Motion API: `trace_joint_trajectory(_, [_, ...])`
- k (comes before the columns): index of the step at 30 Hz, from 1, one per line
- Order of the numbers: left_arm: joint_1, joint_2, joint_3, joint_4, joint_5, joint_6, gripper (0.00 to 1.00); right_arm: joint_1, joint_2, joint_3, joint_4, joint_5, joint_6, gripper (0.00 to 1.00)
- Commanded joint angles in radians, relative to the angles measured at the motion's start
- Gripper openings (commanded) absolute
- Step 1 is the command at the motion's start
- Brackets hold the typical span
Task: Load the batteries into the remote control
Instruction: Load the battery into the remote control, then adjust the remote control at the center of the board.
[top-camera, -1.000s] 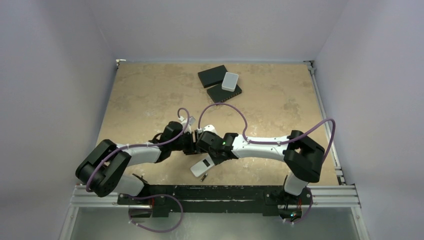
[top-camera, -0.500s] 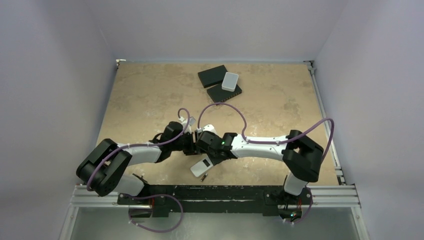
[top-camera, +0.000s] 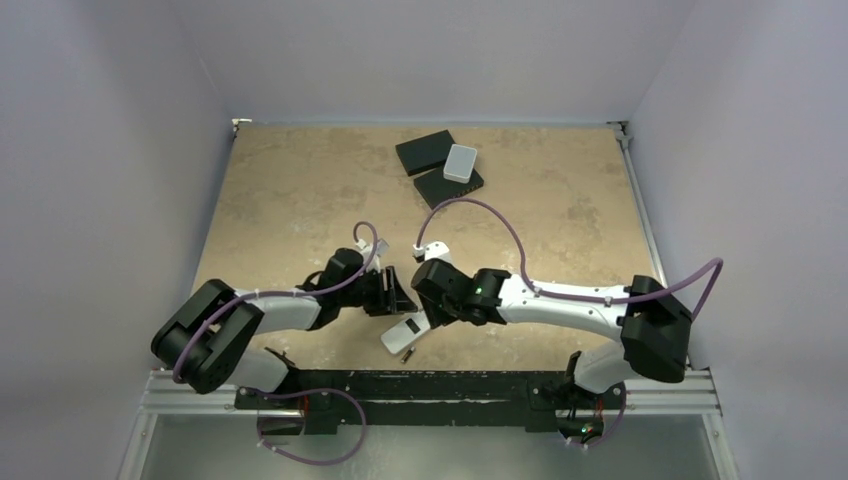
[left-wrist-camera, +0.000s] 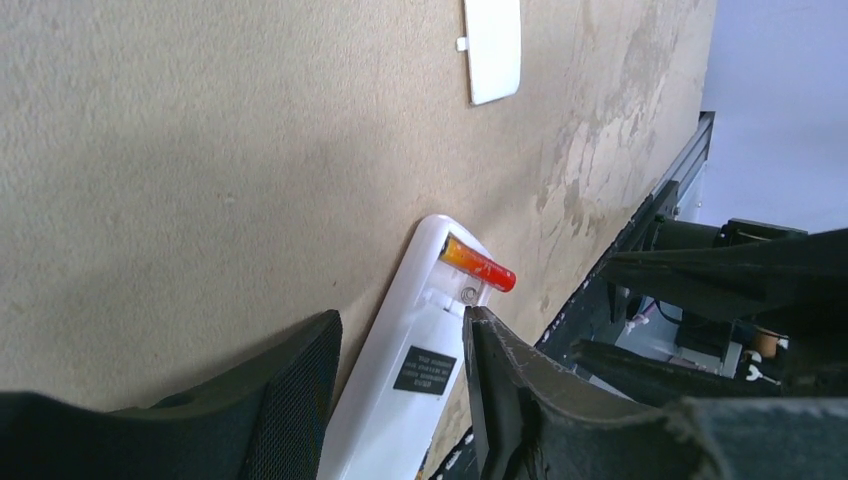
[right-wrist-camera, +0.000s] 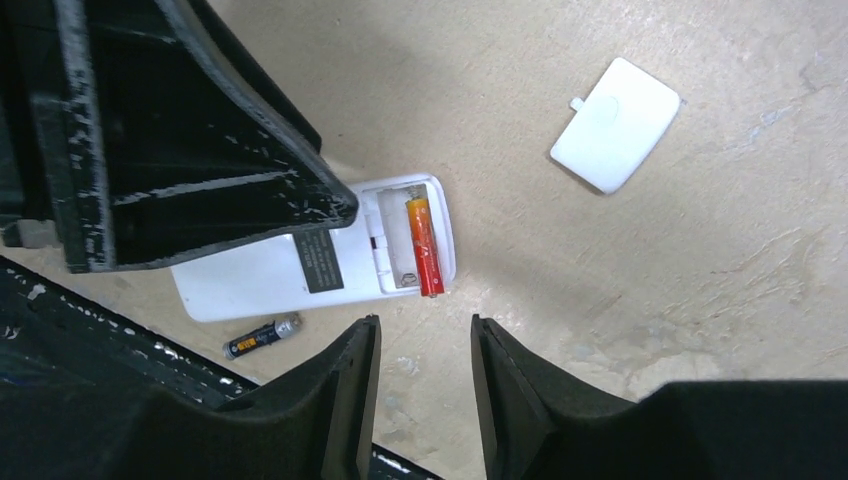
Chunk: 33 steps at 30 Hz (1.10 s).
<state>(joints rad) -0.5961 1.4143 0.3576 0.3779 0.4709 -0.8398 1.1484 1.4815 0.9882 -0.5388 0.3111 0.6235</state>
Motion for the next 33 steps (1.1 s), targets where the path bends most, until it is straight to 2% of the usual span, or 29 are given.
trace_joint_trajectory(1, [-0.001,-0.063,-0.038,0.007,0.001,-0.009,0.47,-0.006,-0.069,-0.071,0.074,-0.026,0.07,0.46])
trace_joint_trajectory(13, [-0.002,-0.153,-0.108,-0.021,-0.011,-0.024,0.46,-0.006,-0.132,-0.205,0.233,-0.089,0.203,0.47])
trace_joint_trajectory(25, [-0.005,-0.204,-0.158,-0.023,-0.006,-0.041,0.35,-0.015,-0.109,-0.223,0.257,-0.012,0.301,0.48])
trace_joint_trajectory(33, [-0.01,-0.272,-0.198,-0.037,-0.002,-0.065,0.33,-0.025,-0.105,-0.224,0.269,-0.002,0.319,0.5])
